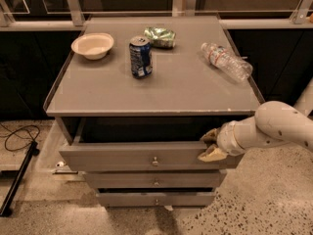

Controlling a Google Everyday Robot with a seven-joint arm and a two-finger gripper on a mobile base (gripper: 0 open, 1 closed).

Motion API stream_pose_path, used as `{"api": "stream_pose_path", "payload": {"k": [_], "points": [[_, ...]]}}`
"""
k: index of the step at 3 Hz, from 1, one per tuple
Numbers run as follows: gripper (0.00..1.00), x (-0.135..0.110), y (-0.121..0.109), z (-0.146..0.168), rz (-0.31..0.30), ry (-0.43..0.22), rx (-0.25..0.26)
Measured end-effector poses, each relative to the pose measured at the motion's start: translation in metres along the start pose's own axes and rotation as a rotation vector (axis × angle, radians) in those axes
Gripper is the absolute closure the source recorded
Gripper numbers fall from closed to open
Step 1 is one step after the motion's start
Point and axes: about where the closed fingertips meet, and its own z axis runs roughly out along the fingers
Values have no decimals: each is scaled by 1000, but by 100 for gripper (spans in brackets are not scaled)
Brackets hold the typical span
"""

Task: Open top drawer

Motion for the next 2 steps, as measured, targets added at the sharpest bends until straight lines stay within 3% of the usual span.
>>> {"api": "stream_pose_path", "payload": {"k": [1,2], "points": [[100,6,13,-9,17,3,0],[84,10,26,-14,36,4,-4]]}}
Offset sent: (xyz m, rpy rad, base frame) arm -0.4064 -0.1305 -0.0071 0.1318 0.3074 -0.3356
